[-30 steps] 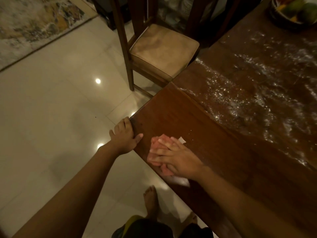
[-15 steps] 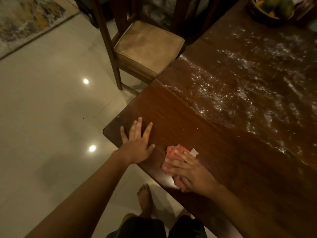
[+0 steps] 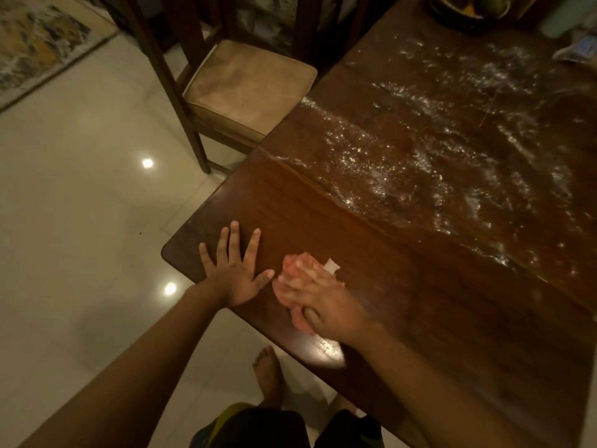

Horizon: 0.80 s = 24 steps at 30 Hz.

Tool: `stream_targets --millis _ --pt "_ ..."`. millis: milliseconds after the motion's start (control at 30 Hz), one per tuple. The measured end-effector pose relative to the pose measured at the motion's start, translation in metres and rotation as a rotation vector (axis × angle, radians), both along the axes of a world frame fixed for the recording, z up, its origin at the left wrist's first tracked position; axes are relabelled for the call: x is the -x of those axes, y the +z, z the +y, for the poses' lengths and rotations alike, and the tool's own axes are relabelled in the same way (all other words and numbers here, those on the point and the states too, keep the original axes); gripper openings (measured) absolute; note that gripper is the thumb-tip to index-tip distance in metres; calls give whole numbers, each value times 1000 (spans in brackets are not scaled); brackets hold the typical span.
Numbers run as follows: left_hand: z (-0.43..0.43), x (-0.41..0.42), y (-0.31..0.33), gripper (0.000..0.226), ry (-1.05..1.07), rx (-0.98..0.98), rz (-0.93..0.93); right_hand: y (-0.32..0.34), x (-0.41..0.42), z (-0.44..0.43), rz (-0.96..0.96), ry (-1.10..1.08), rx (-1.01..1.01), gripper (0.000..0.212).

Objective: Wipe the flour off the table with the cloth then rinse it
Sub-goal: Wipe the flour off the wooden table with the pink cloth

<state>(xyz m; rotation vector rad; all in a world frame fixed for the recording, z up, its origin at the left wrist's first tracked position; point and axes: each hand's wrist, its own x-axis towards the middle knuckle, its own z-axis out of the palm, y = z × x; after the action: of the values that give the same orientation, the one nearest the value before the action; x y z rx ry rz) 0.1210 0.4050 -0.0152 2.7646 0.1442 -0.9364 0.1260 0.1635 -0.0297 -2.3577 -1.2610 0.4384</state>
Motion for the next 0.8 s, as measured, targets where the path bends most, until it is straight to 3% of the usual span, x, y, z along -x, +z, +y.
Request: stream_targets --millis 100,267,333,400,500,600,667,800 --pt "-1 -1 3 86 1 8 13 1 -4 -59 -37 57 65 55" --pt "-3 0 2 85 28 4 -7 11 -31 -67 52 -767 80 56" --pt "-8 1 3 85 56 23 0 11 -25 -40 47 -887 18 56" --pt "-14 -1 6 87 102 67 24 4 -7 -26 -5 -660 -47 58" --pt "-19 -3 10 96 134 90 60 -3 36 -46 29 -103 -29 55" --pt "-7 -1 10 104 100 100 65 6 43 -98 112 98 5 49" --pt "8 1 9 93 76 115 25 10 28 -120 114 -54 29 47" --pt "35 8 6 83 122 132 -86 11 -11 -95 120 -753 30 55"
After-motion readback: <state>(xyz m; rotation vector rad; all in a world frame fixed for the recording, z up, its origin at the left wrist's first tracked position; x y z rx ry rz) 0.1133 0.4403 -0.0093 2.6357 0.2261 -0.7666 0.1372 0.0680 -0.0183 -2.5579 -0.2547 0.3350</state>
